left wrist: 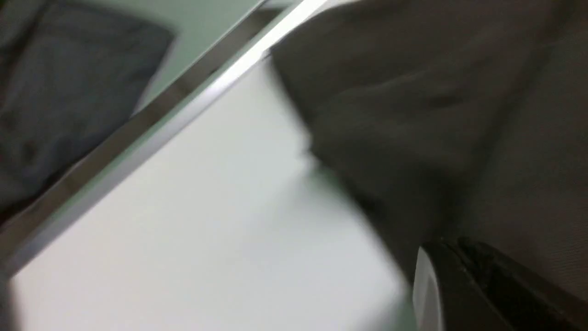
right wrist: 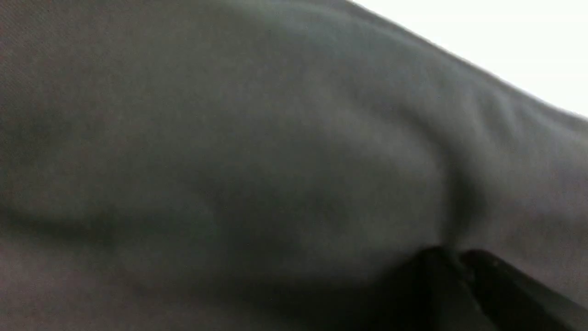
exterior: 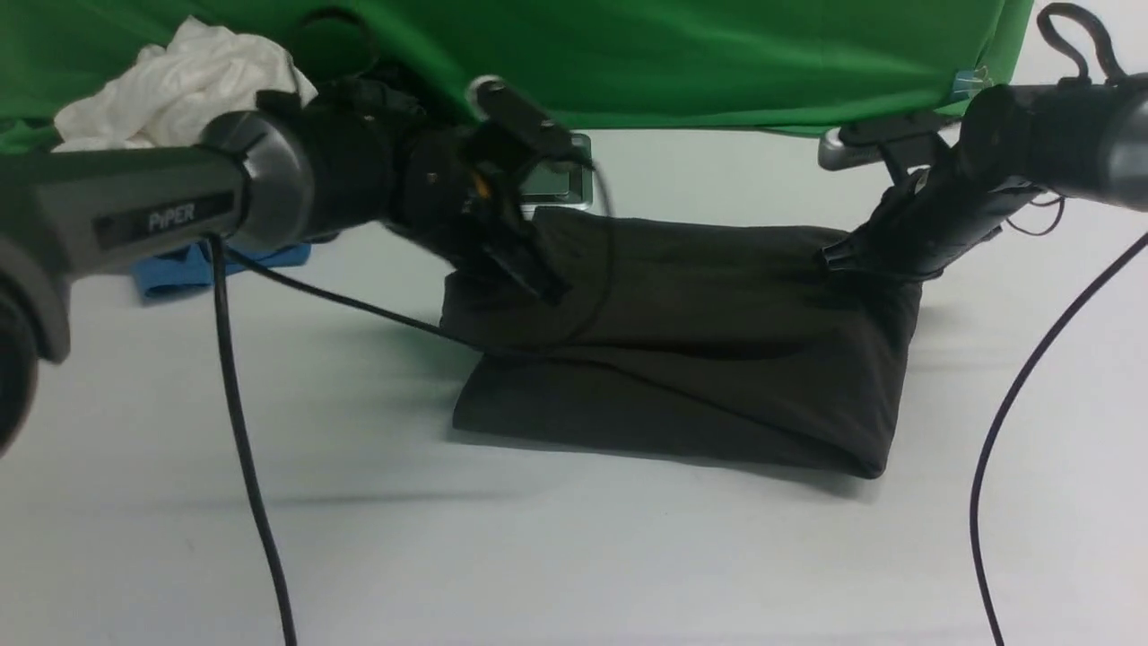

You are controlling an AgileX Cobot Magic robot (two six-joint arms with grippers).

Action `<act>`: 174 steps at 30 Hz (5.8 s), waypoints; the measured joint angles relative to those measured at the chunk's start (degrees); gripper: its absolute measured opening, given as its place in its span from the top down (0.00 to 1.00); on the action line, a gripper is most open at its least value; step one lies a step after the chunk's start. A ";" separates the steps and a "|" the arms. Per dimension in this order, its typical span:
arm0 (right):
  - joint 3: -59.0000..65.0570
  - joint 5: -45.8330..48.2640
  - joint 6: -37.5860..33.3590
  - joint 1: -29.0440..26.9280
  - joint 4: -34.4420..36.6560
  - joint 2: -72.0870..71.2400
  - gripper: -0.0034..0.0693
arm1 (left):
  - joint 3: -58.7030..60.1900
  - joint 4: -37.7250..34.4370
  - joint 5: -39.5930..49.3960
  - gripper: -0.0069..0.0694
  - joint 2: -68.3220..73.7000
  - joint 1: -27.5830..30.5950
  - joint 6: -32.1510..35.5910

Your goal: Fold a long-sleeved shirt on a white desktop.

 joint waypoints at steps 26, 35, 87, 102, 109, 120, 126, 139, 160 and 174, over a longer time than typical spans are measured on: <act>-10.05 20.58 -1.11 1.41 0.67 -7.08 0.78 | 17.28 -16.84 1.18 0.89 -35.39 6.51 6.79; 5.98 19.20 0.67 3.69 2.39 -9.12 0.79 | 43.95 -21.22 0.98 0.89 -62.26 4.42 6.44; 5.28 1.51 -22.11 24.76 -0.69 -11.08 0.83 | 49.23 -20.49 4.53 0.89 -70.50 4.42 6.35; 5.28 4.95 -21.23 25.13 -0.69 -11.73 0.55 | 49.23 -20.73 4.96 0.89 -70.50 4.42 6.35; 5.28 5.36 -21.23 25.13 -0.69 -11.91 0.60 | 49.23 -20.89 5.00 0.89 -70.50 4.42 6.53; 5.28 4.70 -20.61 25.17 0.62 -9.20 0.54 | 49.23 -20.94 5.18 0.89 -70.50 4.42 6.53; 5.28 4.68 -20.98 25.19 0.62 -9.19 0.74 | 49.23 -20.94 5.18 0.89 -70.50 4.42 6.53; 5.28 11.41 -23.30 25.19 0.45 -14.06 0.88 | 49.23 -20.94 5.36 0.89 -71.07 4.42 6.71; -0.67 19.46 -14.03 25.19 -1.76 -16.01 0.23 | 49.13 -21.18 5.50 0.89 -71.13 4.42 6.71; 9.72 28.46 11.46 24.76 -8.14 -40.97 0.88 | 50.00 -30.79 5.28 0.89 -95.09 4.21 15.82</act>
